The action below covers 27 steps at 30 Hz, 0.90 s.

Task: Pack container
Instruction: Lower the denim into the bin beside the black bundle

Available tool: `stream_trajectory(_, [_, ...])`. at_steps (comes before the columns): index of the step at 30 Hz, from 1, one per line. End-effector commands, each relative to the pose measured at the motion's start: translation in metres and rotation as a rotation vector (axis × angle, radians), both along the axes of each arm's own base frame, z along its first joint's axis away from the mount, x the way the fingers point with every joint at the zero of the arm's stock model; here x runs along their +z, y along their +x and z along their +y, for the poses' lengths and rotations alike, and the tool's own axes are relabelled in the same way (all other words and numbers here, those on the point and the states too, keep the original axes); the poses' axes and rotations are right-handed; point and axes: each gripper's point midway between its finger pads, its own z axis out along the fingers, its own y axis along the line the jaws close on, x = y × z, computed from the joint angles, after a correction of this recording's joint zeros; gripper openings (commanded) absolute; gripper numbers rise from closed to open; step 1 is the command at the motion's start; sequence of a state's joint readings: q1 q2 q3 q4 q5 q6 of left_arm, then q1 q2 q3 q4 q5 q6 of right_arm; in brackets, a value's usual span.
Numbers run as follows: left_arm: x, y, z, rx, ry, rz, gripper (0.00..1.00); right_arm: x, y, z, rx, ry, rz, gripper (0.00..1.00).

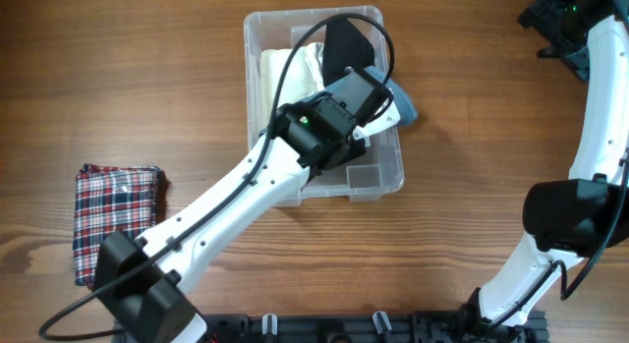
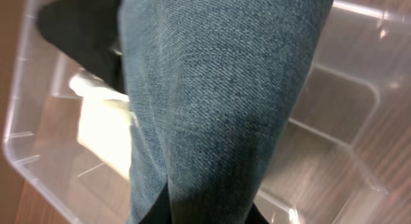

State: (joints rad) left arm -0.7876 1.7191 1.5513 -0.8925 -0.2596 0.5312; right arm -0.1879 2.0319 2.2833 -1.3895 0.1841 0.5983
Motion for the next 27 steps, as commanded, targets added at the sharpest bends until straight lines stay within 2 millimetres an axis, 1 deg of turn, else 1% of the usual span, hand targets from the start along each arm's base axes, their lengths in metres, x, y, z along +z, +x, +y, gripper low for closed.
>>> stream_trajectory(1, [-0.012,-0.009,0.005,-0.040,0.063,0.060,0.04,-0.007,0.002,0.001,-0.002,0.002,0.014,1.00])
stream_trajectory(2, [-0.015,-0.014,0.007,-0.047,0.069,0.085,0.05,-0.007,0.002,0.001,-0.001,0.002,0.014,1.00])
stream_trajectory(3, [-0.017,-0.019,0.008,-0.053,0.075,0.113,0.12,-0.007,0.002,0.001,-0.001,0.002,0.014,1.00])
stream_trajectory(5, [-0.021,-0.026,0.014,-0.054,0.099,0.143,0.70,-0.007,0.002,0.001,-0.001,0.002,0.014,1.00])
stream_trajectory(6, [-0.022,-0.028,0.016,-0.054,0.109,0.153,0.85,-0.007,0.002,0.001,-0.001,0.002,0.014,1.00])
stream_trajectory(9, [-0.024,-0.032,0.021,-0.053,0.127,0.170,1.00,-0.006,0.002,0.001,-0.001,0.002,0.013,1.00])
stream_trajectory(11, [-0.024,-0.032,0.025,-0.044,0.149,0.166,1.00,-0.007,0.002,0.001,-0.001,0.002,0.014,1.00])
stream_trajectory(13, [-0.022,-0.027,0.030,-0.027,0.176,0.136,1.00,-0.007,0.002,0.001,-0.002,0.002,0.014,1.00])
stream_trajectory(15, [-0.014,-0.016,0.033,0.023,0.176,0.073,1.00,-0.007,0.002,0.001,-0.001,0.002,0.014,1.00])
stream_trajectory(16, [-0.010,-0.011,0.031,0.039,0.158,0.047,1.00,-0.007,0.002,0.001,-0.001,0.002,0.014,1.00])
stream_trajectory(18, [0.003,0.002,0.016,0.083,0.045,-0.013,1.00,-0.007,0.002,0.001,-0.001,0.002,0.014,1.00])
stream_trajectory(19, [0.010,0.006,0.005,0.102,-0.034,-0.029,1.00,-0.007,0.002,0.001,-0.001,0.002,0.014,1.00])
stream_trajectory(20, [0.015,0.009,-0.011,0.104,-0.129,-0.025,0.94,-0.007,0.002,0.001,-0.001,0.002,0.014,1.00])
stream_trajectory(21, [0.018,0.010,-0.021,0.109,-0.195,-0.014,0.84,-0.007,0.002,0.001,-0.002,0.002,0.014,1.00])
stream_trajectory(22, [0.021,0.011,-0.028,0.119,-0.243,-0.007,0.70,-0.007,0.002,0.001,-0.002,0.002,0.014,1.00])
stream_trajectory(23, [0.025,0.013,-0.037,0.164,-0.327,0.007,0.54,-0.007,0.002,0.001,-0.002,0.002,0.014,1.00])
stream_trajectory(24, [0.030,0.017,-0.044,0.242,-0.417,0.020,0.33,-0.007,0.002,0.001,-0.001,0.002,0.014,1.00])
stream_trajectory(25, [0.034,0.020,-0.047,0.320,-0.489,0.034,0.22,-0.007,0.002,0.001,-0.001,0.002,0.014,1.00])
stream_trajectory(26, [0.034,0.022,-0.049,0.381,-0.539,0.049,0.21,-0.007,0.002,0.001,-0.001,0.002,0.014,1.00])
stream_trajectory(27, [0.033,0.023,-0.051,0.420,-0.568,0.062,0.16,-0.007,0.002,0.001,-0.002,0.002,0.014,1.00])
